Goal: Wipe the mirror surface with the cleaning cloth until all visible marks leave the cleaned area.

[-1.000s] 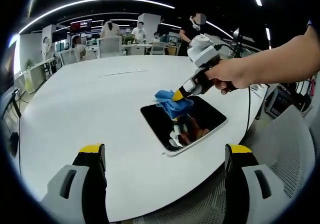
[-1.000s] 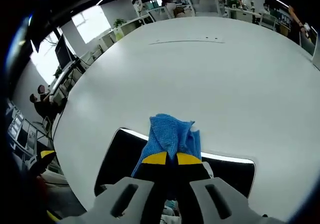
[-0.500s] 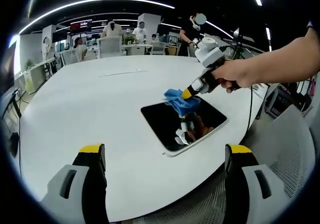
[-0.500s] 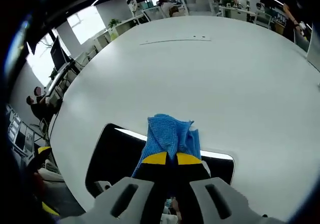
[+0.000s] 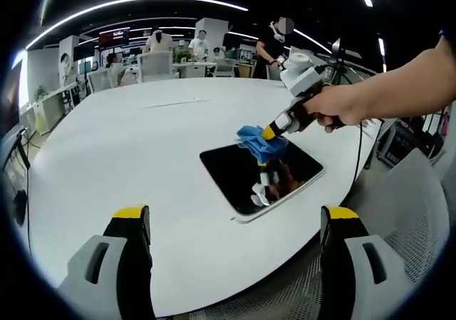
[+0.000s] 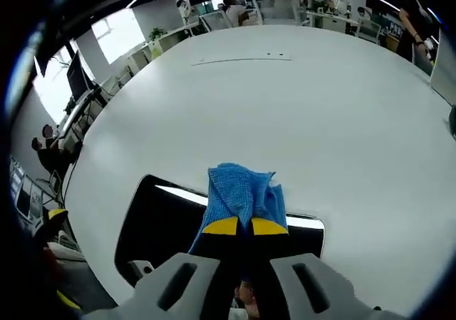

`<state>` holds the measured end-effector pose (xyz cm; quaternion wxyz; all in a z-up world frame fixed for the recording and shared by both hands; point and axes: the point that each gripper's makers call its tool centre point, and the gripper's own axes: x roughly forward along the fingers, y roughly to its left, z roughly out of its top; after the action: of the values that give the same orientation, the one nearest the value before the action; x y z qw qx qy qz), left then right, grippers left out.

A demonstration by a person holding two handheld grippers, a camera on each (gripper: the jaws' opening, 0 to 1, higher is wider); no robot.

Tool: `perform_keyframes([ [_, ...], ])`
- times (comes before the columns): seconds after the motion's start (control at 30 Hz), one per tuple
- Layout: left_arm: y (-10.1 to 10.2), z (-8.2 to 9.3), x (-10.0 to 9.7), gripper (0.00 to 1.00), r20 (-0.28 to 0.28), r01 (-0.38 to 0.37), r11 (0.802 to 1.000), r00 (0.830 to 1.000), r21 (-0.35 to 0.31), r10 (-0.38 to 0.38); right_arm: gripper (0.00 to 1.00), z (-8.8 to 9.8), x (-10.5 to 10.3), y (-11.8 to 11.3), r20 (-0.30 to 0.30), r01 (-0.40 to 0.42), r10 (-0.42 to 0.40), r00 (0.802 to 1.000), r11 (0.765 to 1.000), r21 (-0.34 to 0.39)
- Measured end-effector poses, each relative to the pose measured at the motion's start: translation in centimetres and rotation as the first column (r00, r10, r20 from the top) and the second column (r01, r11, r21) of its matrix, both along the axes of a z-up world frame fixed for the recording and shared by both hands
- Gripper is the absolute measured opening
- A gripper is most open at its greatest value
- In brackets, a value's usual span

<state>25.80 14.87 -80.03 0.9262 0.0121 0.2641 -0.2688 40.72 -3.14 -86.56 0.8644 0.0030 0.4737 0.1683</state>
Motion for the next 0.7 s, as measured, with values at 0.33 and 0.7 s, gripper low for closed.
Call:
perform_keyframes([
  [0.33,0.0,0.4,0.0,0.99,0.017,-0.014,1.000,1.000,-0.008,0.014,0.00,-0.1,-4.8,0.6,-0.015,-0.010,0.009,1.000,1.000,-0.010],
  [0.7,-0.1,0.6,-0.1,0.99,0.027,0.002,1.000,1.000,-0.015,-0.002,0.00,-0.1,-7.7,0.8,-0.032,0.008,-0.008,0.999,1.000,0.007],
])
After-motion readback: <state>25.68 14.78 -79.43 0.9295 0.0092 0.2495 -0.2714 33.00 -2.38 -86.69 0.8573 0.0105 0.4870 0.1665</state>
